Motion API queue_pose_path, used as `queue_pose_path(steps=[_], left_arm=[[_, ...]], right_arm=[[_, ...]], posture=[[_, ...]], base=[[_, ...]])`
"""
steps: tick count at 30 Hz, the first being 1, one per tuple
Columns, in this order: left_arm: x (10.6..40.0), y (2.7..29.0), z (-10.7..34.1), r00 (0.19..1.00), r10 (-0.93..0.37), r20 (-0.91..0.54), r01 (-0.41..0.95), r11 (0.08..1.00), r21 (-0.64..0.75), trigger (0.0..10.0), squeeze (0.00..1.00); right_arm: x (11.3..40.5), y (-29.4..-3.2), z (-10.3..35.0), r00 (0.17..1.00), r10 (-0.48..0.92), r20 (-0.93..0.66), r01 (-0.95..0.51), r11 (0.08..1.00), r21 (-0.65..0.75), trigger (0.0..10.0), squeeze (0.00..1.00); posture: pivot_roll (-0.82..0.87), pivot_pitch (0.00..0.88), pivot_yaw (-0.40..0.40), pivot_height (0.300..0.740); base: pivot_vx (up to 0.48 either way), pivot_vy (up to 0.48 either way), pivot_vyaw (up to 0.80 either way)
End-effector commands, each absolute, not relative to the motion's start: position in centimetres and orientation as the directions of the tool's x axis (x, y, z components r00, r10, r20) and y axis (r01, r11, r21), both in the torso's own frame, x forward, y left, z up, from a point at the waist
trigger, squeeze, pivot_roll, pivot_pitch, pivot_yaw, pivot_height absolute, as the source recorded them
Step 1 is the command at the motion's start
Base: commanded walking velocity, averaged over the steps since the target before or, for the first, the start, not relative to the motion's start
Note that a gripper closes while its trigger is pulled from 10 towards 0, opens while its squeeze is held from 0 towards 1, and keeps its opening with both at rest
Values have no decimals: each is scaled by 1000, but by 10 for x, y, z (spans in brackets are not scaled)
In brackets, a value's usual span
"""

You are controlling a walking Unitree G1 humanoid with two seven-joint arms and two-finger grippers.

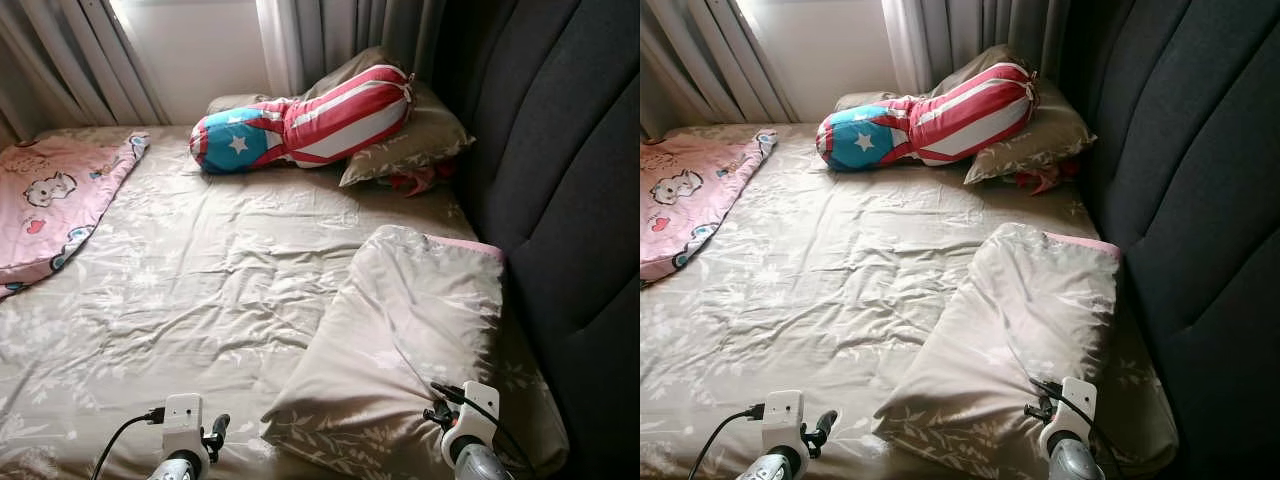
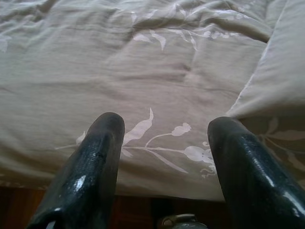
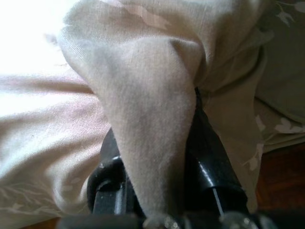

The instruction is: Clean up the room

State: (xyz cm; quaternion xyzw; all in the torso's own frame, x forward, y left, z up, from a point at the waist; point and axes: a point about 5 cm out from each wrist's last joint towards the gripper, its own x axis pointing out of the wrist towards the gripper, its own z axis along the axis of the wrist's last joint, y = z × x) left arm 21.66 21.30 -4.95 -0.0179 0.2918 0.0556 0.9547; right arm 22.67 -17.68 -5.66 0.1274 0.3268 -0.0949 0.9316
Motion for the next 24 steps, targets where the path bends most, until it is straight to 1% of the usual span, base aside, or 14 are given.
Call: queue_pose_path(steps=[1,5,14,17,21,24], left_arm=[[212,218,-52,810,117,-575,-141,990,3,10000,0],[212,218,-52,810,119,-575,-142,990,5,10000,0],[209,218,-54,808,116,-577,-132,991,14,10000,0],[209,218,-54,808,116,-577,-131,991,17,10000,0],[209,218,-54,808,117,-577,-129,991,19,10000,0],[209,219,-54,809,116,-577,-128,992,20,10000,0]], right_arm=[[236,-180,-49,796,-121,-593,265,951,161,10000,0],[237,-184,-47,798,-143,-586,275,951,144,10000,0],[243,-205,-38,795,-272,-542,352,935,47,10000,0],[244,-212,-35,792,-329,-515,373,928,-19,10000,0],[245,-221,-30,782,-394,-483,420,906,-60,10000,0],[247,-226,-28,778,-414,-473,433,898,-74,10000,0]], posture=[[-5,0,-8,740],[-7,0,-8,740],[-9,0,-7,740],[-7,0,-7,740],[-6,0,-6,740],[-6,0,-6,740]], base=[[0,-337,0],[0,-334,0],[0,-336,0],[0,-337,0],[0,-337,0],[0,-336,0]])
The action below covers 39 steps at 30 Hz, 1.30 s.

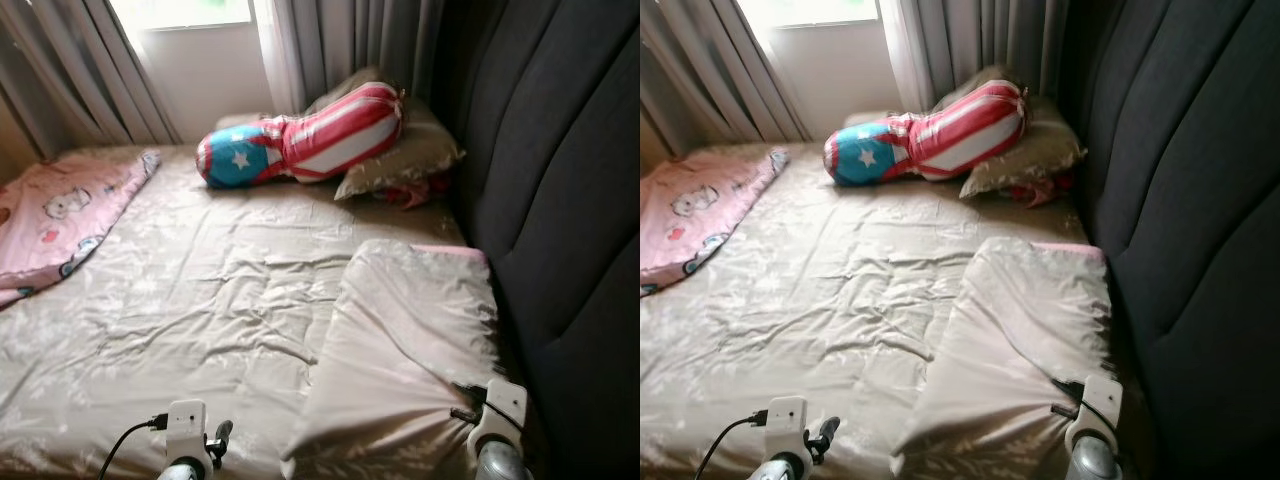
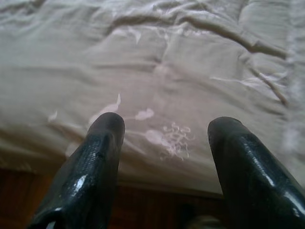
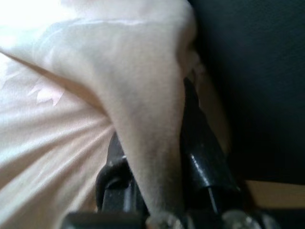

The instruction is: Clean up the room

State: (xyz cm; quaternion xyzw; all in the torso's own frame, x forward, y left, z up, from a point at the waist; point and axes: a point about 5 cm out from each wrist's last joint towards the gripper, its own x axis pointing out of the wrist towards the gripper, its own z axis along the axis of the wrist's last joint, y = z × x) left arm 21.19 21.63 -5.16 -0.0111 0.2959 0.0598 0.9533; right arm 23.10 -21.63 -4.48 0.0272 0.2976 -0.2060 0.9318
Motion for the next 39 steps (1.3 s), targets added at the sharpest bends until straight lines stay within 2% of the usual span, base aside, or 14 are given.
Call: queue_pose_path(steps=[1,11,20,21,22,23,28,29,30,31,32,34,37,39], left_arm=[[209,219,-54,809,115,-577,-126,992,21,10000,0],[207,218,-55,803,107,-586,-126,992,8,10000,0],[204,218,-57,796,102,-596,-120,993,10,10000,0],[203,217,-58,795,101,-598,-120,993,9,10000,0],[203,217,-58,794,101,-599,-120,993,8,10000,0],[203,217,-58,793,100,-601,-119,993,7,10000,0],[201,215,-60,789,95,-607,-117,993,4,10000,0],[201,214,-60,788,93,-609,-116,993,2,10000,0],[201,213,-60,788,92,-609,-115,993,0,10000,0],[201,213,-60,788,92,-609,-115,993,0,10000,0],[201,213,-60,787,91,-610,-115,993,-1,10000,0],[200,211,-61,785,89,-614,-117,993,-5,10000,0],[200,211,-62,782,89,-617,-118,993,-6,10000,0],[199,209,-63,775,91,-625,-124,992,-9,10000,0]], right_arm=[[247,-227,-27,778,-420,-466,436,896,-81,10000,0],[251,-229,-23,787,-424,-449,431,898,-92,10000,0],[251,-211,-29,812,-330,-481,354,934,-43,10000,0],[251,-208,-29,819,-312,-481,341,939,-28,10000,149],[251,-206,-29,822,-303,-481,334,942,-23,10000,851],[251,-206,-29,826,-296,-480,327,945,-22,10000,1000],[252,-204,-29,836,-273,-477,294,955,-31,10000,1000],[252,-203,-29,838,-264,-478,287,958,-26,10000,612],[252,-203,-29,840,-253,-479,269,962,-37,10000,129],[252,-203,-29,840,-253,-479,269,962,-37,10000,129],[252,-202,-29,846,-243,-475,254,966,-43,10000,0],[251,-193,-31,863,-166,-477,156,986,-60,10000,0],[248,-188,-34,861,-119,-495,108,993,-52,10000,0],[238,-180,-45,833,-44,-552,49,999,-6,10000,0]], posture=[[-6,0,-6,740],[-8,0,-6,740],[-7,0,-7,740],[-7,0,-8,740],[-7,0,-8,740],[-9,0,-8,740],[-11,0,-12,740],[-12,0,-12,740],[-12,0,-12,740],[-12,0,-12,740],[-16,0,-15,740],[-20,0,-17,740],[-23,0,-20,740],[-27,0,-27,740]], base=[[0,-337,0],[0,-128,0],[0,0,0],[0,0,0],[0,0,0],[0,0,0],[0,0,0],[0,0,0],[0,0,0],[0,0,0],[0,0,0],[0,0,0],[0,0,0],[0,0,0]])
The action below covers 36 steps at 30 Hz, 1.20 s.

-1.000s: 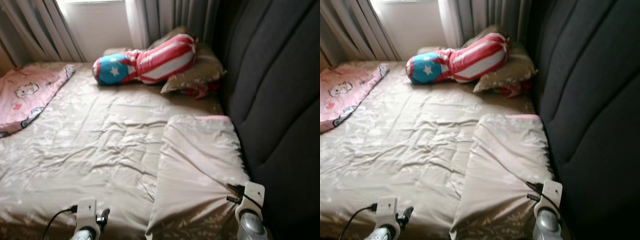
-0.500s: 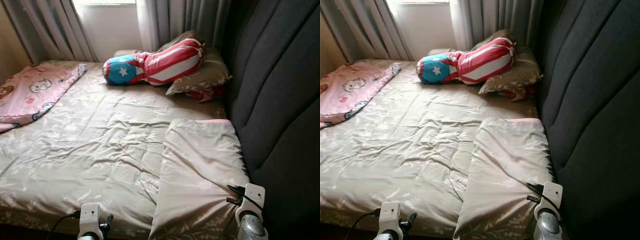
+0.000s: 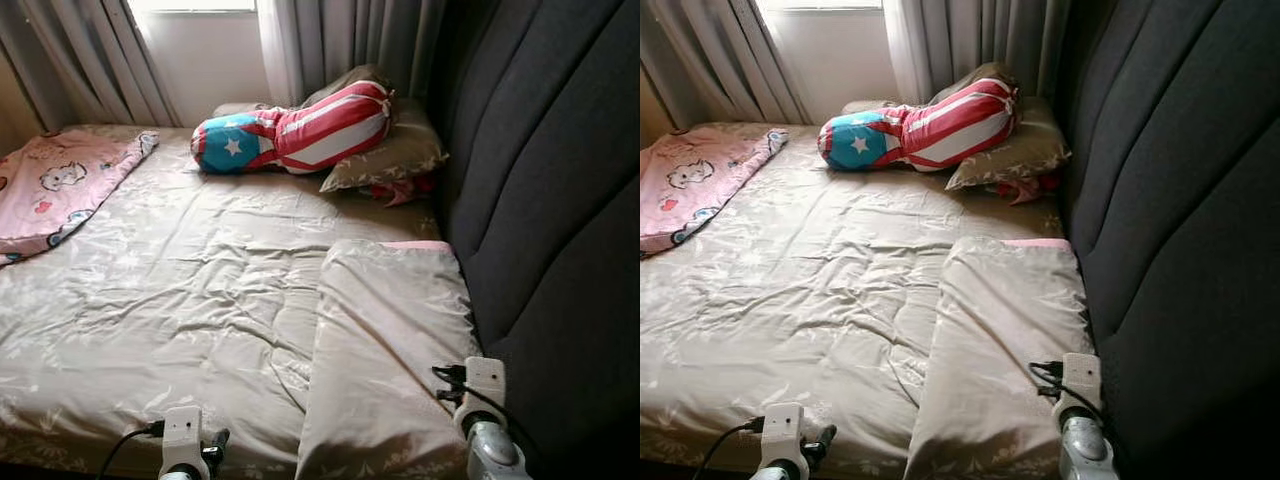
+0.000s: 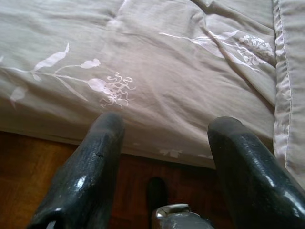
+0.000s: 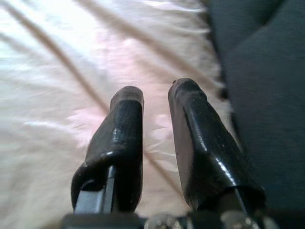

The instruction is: Clean up the room

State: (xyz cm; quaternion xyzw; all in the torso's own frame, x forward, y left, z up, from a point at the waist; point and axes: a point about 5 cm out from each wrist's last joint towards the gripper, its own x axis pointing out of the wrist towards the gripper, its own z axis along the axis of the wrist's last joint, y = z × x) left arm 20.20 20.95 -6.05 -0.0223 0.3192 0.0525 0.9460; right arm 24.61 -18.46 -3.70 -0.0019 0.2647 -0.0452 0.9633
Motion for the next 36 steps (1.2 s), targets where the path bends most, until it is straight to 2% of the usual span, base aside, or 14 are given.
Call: queue_pose_path(steps=[1,5,6,11,12,21,28,29,30,36], left_arm=[[198,209,-64,772,93,-629,-127,992,-9,10000,0],[196,207,-67,749,84,-657,-116,993,-6,10000,0],[195,206,-68,739,74,-669,-96,995,4,10000,0],[196,206,-69,726,58,-685,-60,998,21,10000,0],[197,207,-69,721,56,-691,-44,998,35,10000,0],[194,205,-72,697,74,-714,-48,997,57,10000,0],[190,203,-76,667,90,-740,-64,996,64,10000,0],[189,202,-76,664,93,-742,-70,996,63,10000,0],[189,201,-77,660,96,-745,-76,995,61,10000,0],[186,198,-79,653,91,-752,-68,996,61,10000,0]], right_arm=[[234,-178,-48,821,-23,-571,29,1000,2,10000,0],[215,-175,-63,761,20,-649,-25,1000,1,10000,0],[205,-180,-69,726,-12,-687,5,1000,-12,10000,0],[192,-192,-76,680,-93,-727,118,993,-16,10000,0],[186,-195,-79,661,-121,-741,181,984,0,10000,0],[181,-193,-82,648,-130,-751,219,975,21,10000,0],[168,-194,-88,600,-134,-788,236,972,15,10000,0],[166,-194,-89,599,-129,-790,237,971,21,10000,98],[162,-194,-91,594,-125,-795,233,972,21,10000,1000],[152,-195,-95,568,-125,-814,238,971,17,10000,1000]], posture=[[-27,0,-27,740],[-28,0,-21,740],[-25,0,-14,740],[-22,0,-7,740],[-26,0,-5,740],[-38,0,6,740],[-39,0,9,740],[-40,0,10,740],[-40,0,10,740],[-47,0,8,740]], base=[[0,0,0],[0,0,0],[0,0,0],[0,0,0],[0,0,0],[0,0,0],[0,0,0],[0,0,0],[0,0,0],[0,0,0]])
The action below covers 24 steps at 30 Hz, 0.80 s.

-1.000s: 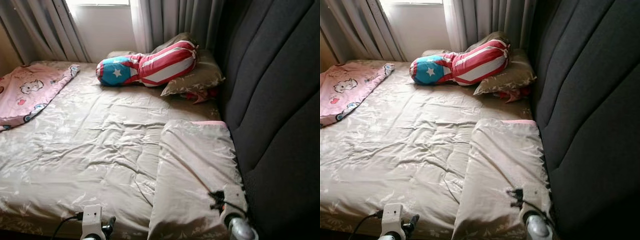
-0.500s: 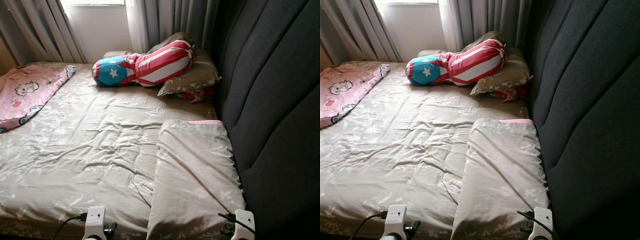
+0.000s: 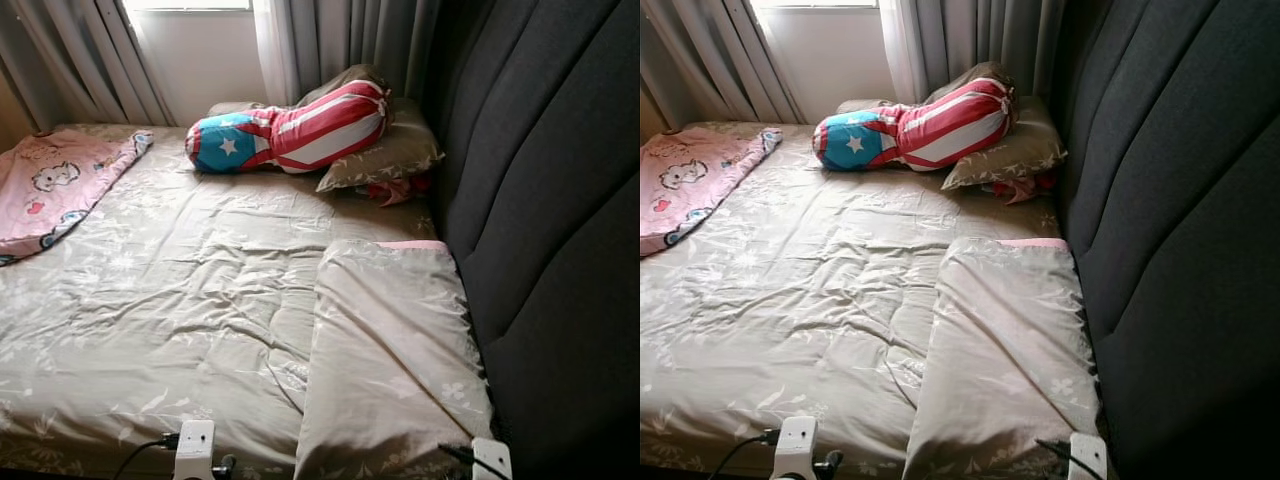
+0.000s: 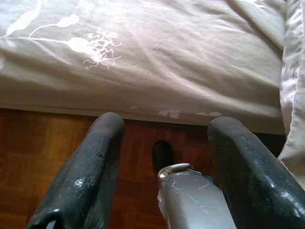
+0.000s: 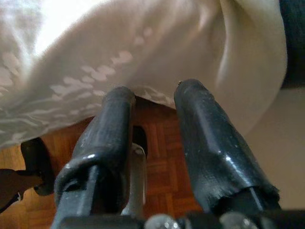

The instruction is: Clean up the room

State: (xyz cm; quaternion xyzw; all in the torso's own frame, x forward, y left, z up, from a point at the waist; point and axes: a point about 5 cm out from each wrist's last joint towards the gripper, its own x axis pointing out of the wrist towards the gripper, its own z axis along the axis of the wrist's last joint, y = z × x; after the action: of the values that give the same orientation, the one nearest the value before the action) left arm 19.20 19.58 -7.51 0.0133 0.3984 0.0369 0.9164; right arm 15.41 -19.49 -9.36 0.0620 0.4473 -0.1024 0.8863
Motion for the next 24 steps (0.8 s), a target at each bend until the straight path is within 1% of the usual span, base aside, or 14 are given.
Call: queue_pose_path(steps=[1,9,10,11,14,22,24], left_arm=[[185,199,-79,647,96,-756,-71,995,66,10000,0],[181,200,-81,636,106,-764,-79,994,72,10000,0],[181,200,-81,636,105,-765,-78,994,72,10000,0],[181,199,-81,636,104,-765,-75,995,72,10000,0],[181,199,-81,635,99,-766,-67,995,73,10000,0],[180,197,-82,632,97,-769,-76,995,63,10000,0],[180,195,-83,627,89,-774,-69,996,59,10000,0]], right_arm=[[150,-195,-96,561,-119,-819,228,974,15,10000,1000],[149,-192,-97,555,-105,-825,197,980,8,10000,1000],[149,-192,-97,554,-106,-826,195,981,5,10000,776],[149,-192,-97,551,-106,-828,185,983,-3,10000,0],[149,-191,-97,547,-99,-832,156,988,-15,10000,0],[148,-190,-98,533,-86,-841,138,990,-14,10000,0],[146,-190,-99,517,-89,-851,127,991,-27,10000,0]], posture=[[-47,0,8,740],[-48,0,1,740],[-48,0,1,740],[-50,0,1,740],[-52,0,5,740],[-43,0,-5,740],[-42,0,-7,740]], base=[[0,0,0],[0,0,0],[0,0,0],[0,0,0],[0,0,0],[0,0,0],[0,270,0]])
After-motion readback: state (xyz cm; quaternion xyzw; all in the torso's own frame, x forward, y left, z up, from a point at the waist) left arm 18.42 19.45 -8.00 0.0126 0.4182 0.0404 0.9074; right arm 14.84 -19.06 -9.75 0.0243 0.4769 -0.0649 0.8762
